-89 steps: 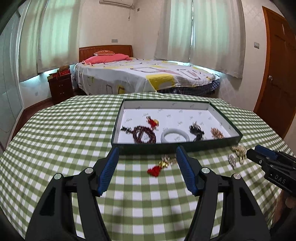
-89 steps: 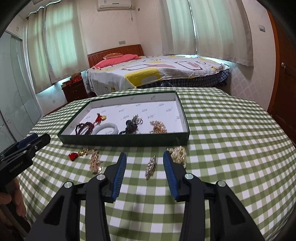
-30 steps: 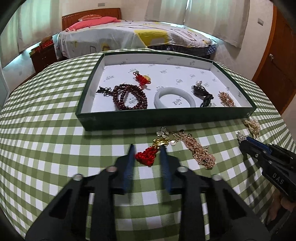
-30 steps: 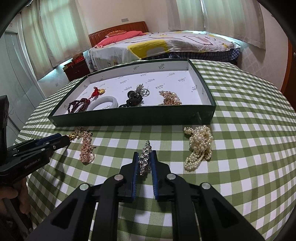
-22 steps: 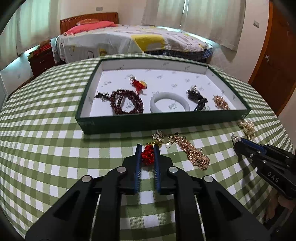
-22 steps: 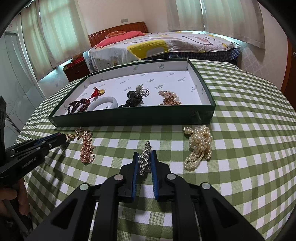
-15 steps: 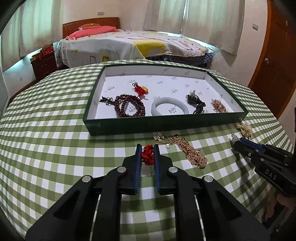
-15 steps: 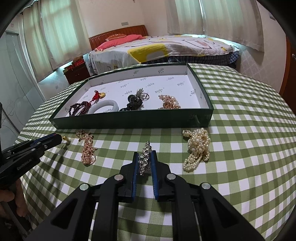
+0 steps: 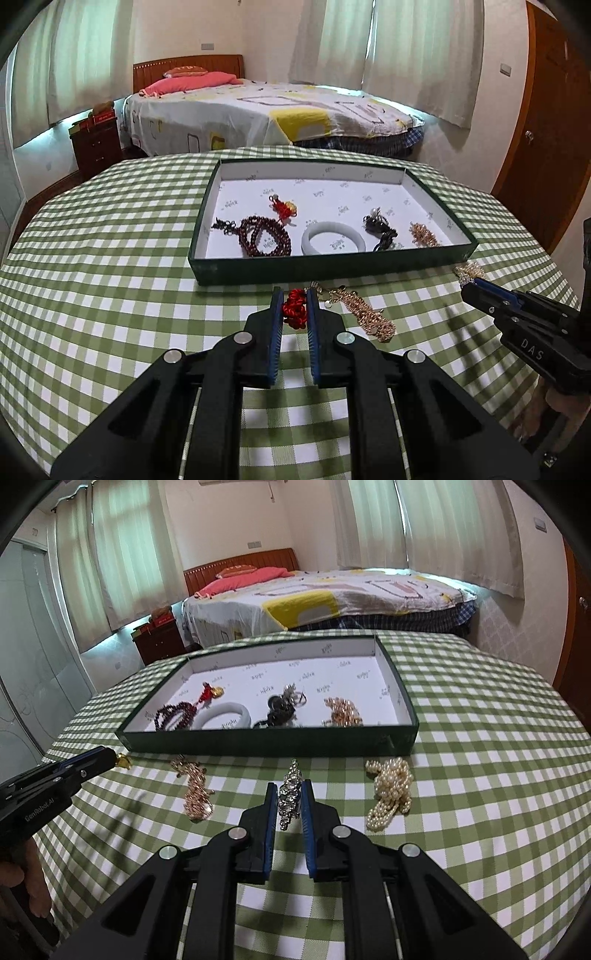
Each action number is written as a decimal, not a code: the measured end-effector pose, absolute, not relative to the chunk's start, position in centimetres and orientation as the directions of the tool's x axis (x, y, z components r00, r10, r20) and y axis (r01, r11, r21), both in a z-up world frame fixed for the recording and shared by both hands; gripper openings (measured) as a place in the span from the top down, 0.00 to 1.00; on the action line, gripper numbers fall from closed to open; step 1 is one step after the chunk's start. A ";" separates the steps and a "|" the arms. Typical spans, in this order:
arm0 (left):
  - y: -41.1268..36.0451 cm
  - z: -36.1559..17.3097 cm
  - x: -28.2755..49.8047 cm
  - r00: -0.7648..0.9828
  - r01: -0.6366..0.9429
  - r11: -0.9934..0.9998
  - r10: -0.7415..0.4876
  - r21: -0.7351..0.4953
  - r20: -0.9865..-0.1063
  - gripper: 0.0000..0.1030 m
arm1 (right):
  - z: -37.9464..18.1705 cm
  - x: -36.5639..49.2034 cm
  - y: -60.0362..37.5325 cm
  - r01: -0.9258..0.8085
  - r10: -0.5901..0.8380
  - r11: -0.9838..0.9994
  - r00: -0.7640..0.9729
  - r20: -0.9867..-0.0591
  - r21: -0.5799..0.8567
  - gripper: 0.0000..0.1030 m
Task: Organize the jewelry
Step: 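Carry the rhinestone brooch and red knot charm over the green box with both tools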
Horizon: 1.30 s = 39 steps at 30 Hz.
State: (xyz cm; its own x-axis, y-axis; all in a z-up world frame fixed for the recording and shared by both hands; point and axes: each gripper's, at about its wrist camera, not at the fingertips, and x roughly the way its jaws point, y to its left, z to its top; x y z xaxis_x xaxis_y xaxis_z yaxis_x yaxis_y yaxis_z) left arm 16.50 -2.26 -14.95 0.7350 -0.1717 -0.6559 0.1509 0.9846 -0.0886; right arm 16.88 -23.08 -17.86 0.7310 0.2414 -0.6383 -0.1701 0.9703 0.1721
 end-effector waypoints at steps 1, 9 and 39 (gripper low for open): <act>-2.2 -14.7 16.3 0.739 0.152 0.984 -0.173 -0.089 -0.651 0.88 | -17.7 16.8 -23.1 -0.171 0.242 0.970 0.734 -0.635 0.172 0.87; -2.5 -12.1 16.1 0.779 0.160 0.982 -0.187 -0.098 -0.599 0.88 | -15.1 16.3 -23.0 -0.184 0.246 0.969 0.772 -0.586 0.164 0.87; -6.9 -10.4 28.4 0.822 0.143 0.980 -0.196 -0.140 -0.535 0.88 | -11.8 27.1 -23.9 -0.164 0.199 0.980 0.841 -0.503 0.113 0.87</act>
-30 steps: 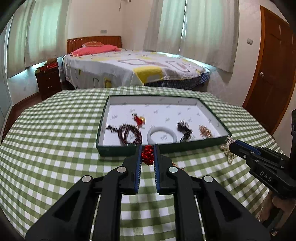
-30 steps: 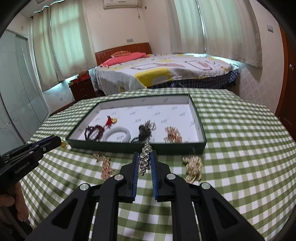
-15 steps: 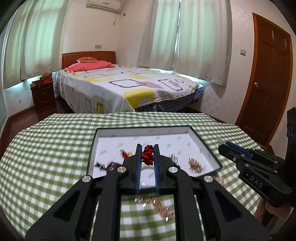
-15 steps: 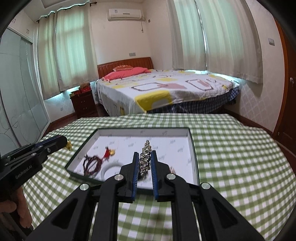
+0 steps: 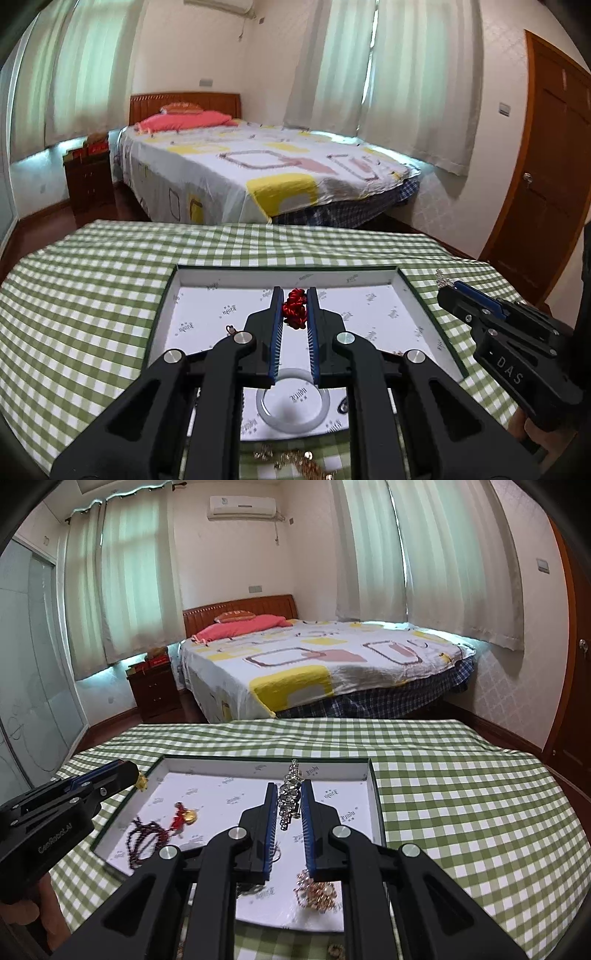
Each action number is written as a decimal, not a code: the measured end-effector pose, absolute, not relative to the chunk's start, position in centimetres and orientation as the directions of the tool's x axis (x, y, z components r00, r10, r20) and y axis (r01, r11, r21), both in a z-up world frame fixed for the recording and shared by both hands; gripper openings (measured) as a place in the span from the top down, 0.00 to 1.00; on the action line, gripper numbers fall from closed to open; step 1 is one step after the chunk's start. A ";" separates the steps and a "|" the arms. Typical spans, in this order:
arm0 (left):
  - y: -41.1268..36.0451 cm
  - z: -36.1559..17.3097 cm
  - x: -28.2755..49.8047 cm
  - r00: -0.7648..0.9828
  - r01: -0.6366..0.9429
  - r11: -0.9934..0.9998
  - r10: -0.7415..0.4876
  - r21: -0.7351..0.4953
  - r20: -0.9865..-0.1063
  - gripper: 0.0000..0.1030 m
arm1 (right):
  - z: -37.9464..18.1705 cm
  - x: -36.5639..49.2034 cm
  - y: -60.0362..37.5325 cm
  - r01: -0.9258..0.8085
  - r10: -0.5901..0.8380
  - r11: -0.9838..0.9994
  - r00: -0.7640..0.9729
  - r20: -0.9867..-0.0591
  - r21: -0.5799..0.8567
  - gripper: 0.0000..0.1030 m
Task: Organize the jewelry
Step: 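Carry the rhinestone brooch and red knot charm over the green box with both tools, then lower and open the right tool over the box while the left tool releases the red charm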
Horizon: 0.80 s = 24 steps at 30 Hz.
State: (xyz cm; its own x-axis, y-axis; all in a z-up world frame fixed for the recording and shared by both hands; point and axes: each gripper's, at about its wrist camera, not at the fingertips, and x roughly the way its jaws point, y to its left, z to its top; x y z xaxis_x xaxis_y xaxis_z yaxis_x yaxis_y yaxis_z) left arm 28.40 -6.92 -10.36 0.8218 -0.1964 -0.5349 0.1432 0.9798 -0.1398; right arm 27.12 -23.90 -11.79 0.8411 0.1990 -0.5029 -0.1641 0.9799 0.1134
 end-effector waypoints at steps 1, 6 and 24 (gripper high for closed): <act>-6.8 -10.8 28.9 0.818 0.134 0.980 -0.192 -0.145 -0.543 0.88 | -12.3 27.8 -23.9 -0.159 0.196 0.981 0.836 -0.513 0.115 0.87; -7.2 -13.5 31.6 0.780 0.101 0.985 -0.164 -0.138 -0.604 0.88 | -14.5 30.1 -23.8 -0.147 0.186 0.983 0.805 -0.563 0.114 0.87; -8.7 -18.4 35.3 0.672 0.064 0.996 -0.085 -0.057 -0.736 0.88 | -18.7 33.6 -23.4 -0.124 0.172 0.985 0.697 -0.697 0.119 0.87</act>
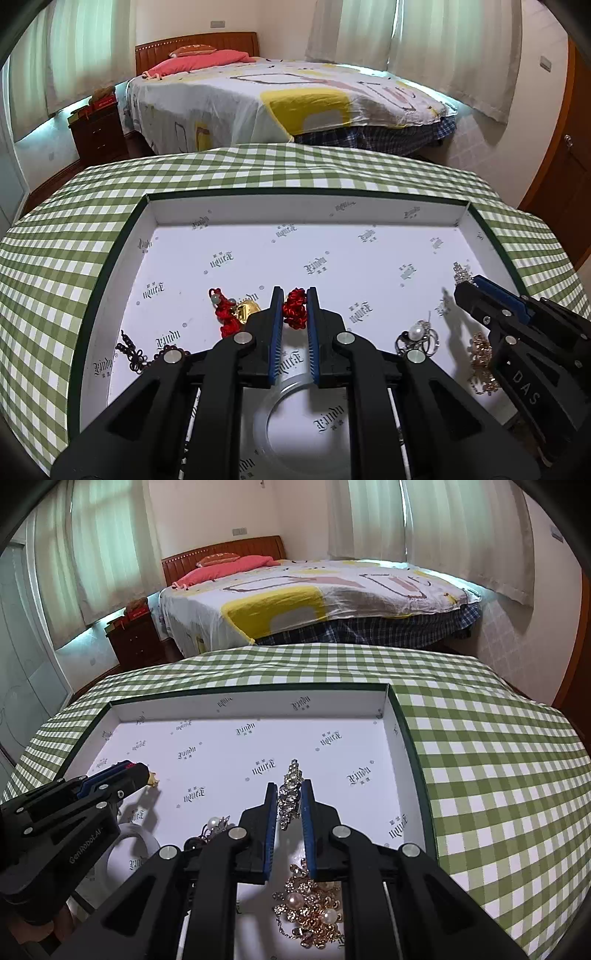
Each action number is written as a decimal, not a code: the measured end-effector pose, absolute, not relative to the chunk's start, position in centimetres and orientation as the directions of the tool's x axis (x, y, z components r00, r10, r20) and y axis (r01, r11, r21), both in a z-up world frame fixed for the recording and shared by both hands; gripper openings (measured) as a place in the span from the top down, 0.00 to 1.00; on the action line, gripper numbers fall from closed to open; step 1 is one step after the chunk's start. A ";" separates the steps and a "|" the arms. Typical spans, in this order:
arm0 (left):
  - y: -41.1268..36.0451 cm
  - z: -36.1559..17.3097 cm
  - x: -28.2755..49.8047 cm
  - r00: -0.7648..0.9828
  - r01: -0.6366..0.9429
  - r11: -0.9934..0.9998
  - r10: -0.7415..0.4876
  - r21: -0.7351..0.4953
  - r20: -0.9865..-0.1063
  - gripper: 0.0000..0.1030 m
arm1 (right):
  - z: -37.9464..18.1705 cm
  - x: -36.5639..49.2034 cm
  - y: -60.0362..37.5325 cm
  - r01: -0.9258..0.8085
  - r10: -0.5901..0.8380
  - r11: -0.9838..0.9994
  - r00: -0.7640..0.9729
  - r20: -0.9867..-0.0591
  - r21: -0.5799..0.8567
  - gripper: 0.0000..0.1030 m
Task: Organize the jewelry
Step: 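Lower and open the right tool over the box while the left tool releases the red charm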
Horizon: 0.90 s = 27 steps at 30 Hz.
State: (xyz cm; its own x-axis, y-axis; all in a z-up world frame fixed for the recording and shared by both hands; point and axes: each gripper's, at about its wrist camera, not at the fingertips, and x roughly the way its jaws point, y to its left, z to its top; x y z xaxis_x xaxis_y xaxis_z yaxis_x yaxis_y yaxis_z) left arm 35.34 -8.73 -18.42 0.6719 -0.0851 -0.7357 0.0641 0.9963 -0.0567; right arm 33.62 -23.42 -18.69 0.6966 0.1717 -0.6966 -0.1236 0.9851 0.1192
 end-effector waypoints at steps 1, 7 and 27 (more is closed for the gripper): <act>-8.8 -18.5 35.4 0.670 0.062 0.997 -0.082 -0.054 -0.738 0.88 | -18.8 33.7 -23.4 -0.124 0.174 0.985 0.693 -0.700 0.122 0.87; -8.7 -18.6 35.6 0.668 0.059 0.997 -0.075 -0.047 -0.740 0.88 | -19.1 34.0 -23.3 -0.125 0.173 0.985 0.681 -0.712 0.121 0.87; -8.5 -18.4 35.9 0.653 0.064 0.994 -0.105 -0.084 -0.750 0.81 | -19.3 34.4 -23.2 -0.126 0.179 0.984 0.665 -0.725 0.127 0.87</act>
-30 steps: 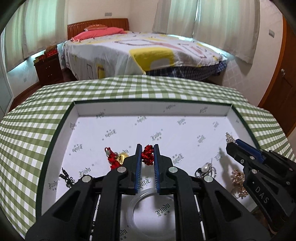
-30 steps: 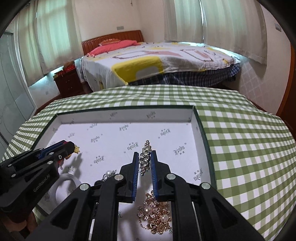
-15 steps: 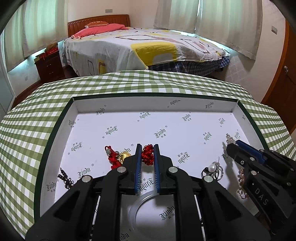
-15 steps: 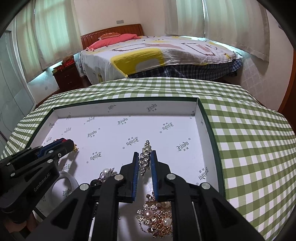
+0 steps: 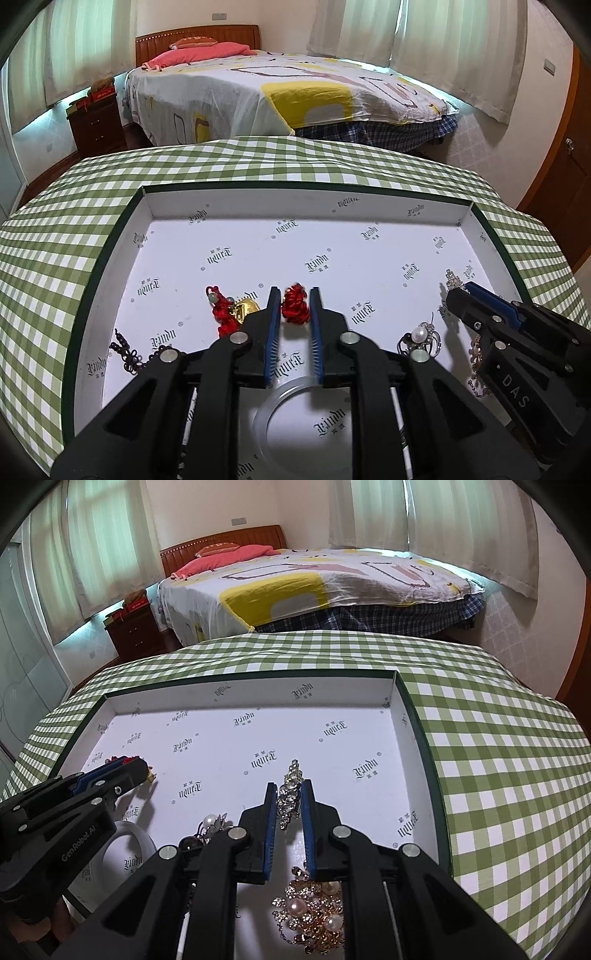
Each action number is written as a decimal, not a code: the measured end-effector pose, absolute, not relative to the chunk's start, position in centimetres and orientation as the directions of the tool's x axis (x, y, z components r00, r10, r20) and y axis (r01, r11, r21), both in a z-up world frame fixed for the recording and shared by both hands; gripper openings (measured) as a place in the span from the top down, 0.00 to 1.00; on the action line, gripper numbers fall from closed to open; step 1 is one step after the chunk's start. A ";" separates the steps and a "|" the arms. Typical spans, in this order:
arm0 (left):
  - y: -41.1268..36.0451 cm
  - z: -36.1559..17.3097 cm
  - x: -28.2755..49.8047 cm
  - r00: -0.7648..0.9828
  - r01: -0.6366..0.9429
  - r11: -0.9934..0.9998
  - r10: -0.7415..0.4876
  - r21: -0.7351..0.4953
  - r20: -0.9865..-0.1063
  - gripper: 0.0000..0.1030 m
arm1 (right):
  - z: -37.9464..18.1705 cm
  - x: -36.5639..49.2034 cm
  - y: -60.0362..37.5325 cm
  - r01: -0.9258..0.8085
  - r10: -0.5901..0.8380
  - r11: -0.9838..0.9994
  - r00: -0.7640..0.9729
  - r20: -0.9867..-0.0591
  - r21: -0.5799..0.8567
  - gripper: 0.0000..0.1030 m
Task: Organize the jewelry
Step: 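Lower and open the right tool over the box while the left tool releases the red charm, then withdraw both open tools from the box toward the pearl cluster and gold chain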
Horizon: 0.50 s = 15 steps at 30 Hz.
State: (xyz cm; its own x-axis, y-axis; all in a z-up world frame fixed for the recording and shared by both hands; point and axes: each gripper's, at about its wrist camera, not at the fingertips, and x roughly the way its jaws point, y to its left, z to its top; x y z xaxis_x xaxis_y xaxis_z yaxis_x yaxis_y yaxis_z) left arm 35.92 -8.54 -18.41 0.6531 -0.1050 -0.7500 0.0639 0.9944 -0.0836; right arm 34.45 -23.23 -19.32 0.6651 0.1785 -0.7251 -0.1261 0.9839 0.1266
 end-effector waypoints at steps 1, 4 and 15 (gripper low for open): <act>-8.6 -18.4 35.8 0.654 0.063 0.995 -0.103 -0.081 -0.749 0.75 | -19.3 34.5 -23.3 -0.126 0.179 0.984 0.665 -0.725 0.127 0.86; -8.7 -18.2 35.6 0.660 0.065 0.994 -0.107 -0.085 -0.743 0.64 | -19.3 34.5 -23.3 -0.122 0.176 0.984 0.667 -0.724 0.126 0.79; -8.9 -17.8 35.2 0.662 0.077 0.993 -0.116 -0.086 -0.741 0.43 | -19.1 34.1 -23.3 -0.119 0.170 0.985 0.677 -0.716 0.122 0.59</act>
